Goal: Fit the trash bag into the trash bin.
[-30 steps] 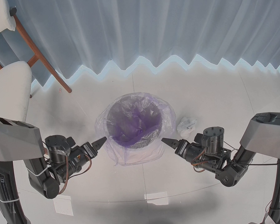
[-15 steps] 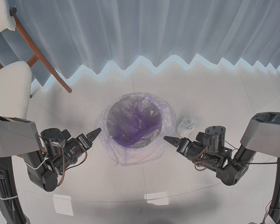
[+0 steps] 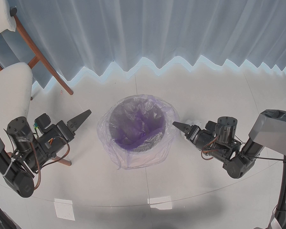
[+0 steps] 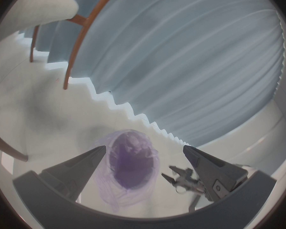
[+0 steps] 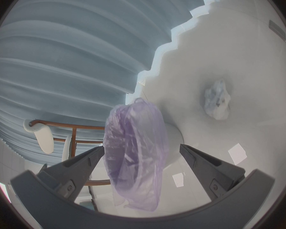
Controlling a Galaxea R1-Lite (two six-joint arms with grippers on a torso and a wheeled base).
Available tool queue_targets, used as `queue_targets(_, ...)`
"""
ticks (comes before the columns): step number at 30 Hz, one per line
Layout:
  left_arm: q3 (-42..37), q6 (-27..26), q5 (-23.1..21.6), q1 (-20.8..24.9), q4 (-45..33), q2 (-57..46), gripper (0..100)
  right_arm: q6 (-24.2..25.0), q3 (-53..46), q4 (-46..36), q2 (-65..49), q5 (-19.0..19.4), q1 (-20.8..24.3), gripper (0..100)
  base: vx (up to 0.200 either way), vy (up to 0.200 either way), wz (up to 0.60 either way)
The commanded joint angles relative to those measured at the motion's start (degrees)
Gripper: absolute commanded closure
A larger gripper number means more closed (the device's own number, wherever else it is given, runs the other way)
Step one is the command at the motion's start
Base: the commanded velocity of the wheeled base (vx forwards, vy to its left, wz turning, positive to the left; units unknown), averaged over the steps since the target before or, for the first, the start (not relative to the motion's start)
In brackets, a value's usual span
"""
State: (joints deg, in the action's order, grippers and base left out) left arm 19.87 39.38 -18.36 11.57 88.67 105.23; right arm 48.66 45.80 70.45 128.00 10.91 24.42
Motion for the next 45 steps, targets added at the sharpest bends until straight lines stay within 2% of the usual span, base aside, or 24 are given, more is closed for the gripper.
queue_targets(1, -4.93, -3.08, -5.55, -2.60, 0.01, -8.73, 0, -1.47, 5.97, -1.37, 2.25, 1.39, -1.21, 0, 0.000, 0.000, 0.00)
queue_targets(5, -4.84, -3.43, -5.64, -2.60, -0.08, -11.71, 0, -3.49, 10.63, -1.98, 5.42, 1.39, -2.18, 0, 0.000, 0.000, 0.00)
queue_targets(10, -4.75, -3.34, -5.55, -2.69, -0.08, -13.91, 0, -3.58, 16.16, -3.39, 8.32, 1.39, -2.71, 0, 0.000, 0.000, 0.00)
queue_targets(15, -5.81, -3.25, -5.55, -0.06, -0.08, -13.38, 0, -3.40, 21.35, -3.13, 12.80, 1.22, -4.12, 0, 0.000, 0.000, 0.00)
queue_targets(16, -5.81, -3.25, -5.55, 0.03, -0.08, -13.38, 0, -3.40, 21.52, -3.21, 12.89, 1.13, -4.12, 100, 0.000, 0.000, 0.00)
queue_targets(20, -4.67, -2.11, -5.72, 0.03, -0.08, -13.30, 0, -2.08, 22.14, -3.13, 12.89, 1.31, -4.29, 100, 0.000, 0.000, 0.00)
queue_targets(24, -5.11, 1.67, -5.99, 1.61, -0.08, -11.27, 0, -1.64, 22.49, -3.13, 13.06, 1.39, -3.94, 100, 0.000, 0.000, 0.00)
queue_targets(35, -4.31, 1.67, -5.64, 1.09, -0.08, -10.48, 0, -2.08, 25.30, -4.44, 18.42, 1.31, -4.29, 100, 0.000, 0.000, 0.00)
queue_targets(45, -2.20, 1.93, -5.81, 0.82, -0.08, -10.22, 0, -2.17, 36.73, -14.64, 25.72, 0.95, -4.82, 100, 0.000, 0.000, 0.00)
